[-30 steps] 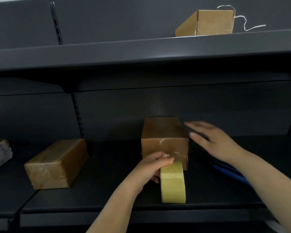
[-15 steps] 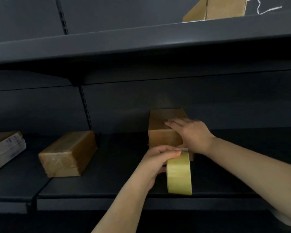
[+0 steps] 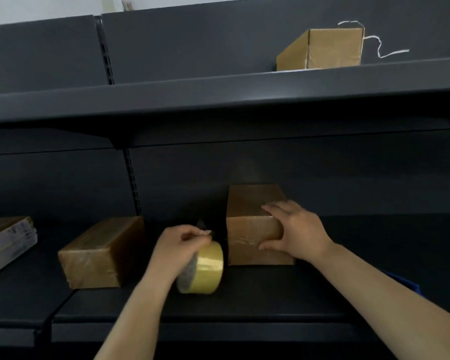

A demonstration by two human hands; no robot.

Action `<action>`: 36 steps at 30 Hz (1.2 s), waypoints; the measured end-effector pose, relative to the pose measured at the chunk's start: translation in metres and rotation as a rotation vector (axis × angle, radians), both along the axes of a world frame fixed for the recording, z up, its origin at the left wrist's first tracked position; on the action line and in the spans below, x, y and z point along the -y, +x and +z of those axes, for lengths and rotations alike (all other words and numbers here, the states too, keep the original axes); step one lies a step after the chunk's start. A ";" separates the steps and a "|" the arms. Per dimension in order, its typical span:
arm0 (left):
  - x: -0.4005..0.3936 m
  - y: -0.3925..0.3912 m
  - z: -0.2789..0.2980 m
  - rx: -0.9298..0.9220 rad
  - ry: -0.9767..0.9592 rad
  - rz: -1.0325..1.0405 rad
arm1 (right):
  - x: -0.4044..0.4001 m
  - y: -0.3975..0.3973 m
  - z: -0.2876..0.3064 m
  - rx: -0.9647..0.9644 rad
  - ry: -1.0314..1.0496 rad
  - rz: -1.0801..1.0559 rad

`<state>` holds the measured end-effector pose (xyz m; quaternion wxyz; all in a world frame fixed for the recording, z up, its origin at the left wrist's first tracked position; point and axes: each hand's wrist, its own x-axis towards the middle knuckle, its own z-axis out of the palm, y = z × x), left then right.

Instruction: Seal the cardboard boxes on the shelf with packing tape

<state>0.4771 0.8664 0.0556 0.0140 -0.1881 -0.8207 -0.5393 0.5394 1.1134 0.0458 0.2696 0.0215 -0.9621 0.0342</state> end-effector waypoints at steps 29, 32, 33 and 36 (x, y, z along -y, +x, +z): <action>-0.030 0.012 -0.017 -0.343 0.336 -0.080 | 0.019 0.070 0.002 -0.129 0.008 0.009; -0.037 0.035 -0.042 -0.065 0.378 -0.286 | 0.018 0.068 -0.003 -0.086 -0.229 0.032; -0.042 0.038 -0.048 -0.043 0.329 -0.300 | 0.018 0.068 -0.005 -0.089 -0.295 0.027; -0.051 0.038 -0.059 -0.067 0.287 -0.252 | 0.018 0.068 -0.010 -0.129 -0.451 0.007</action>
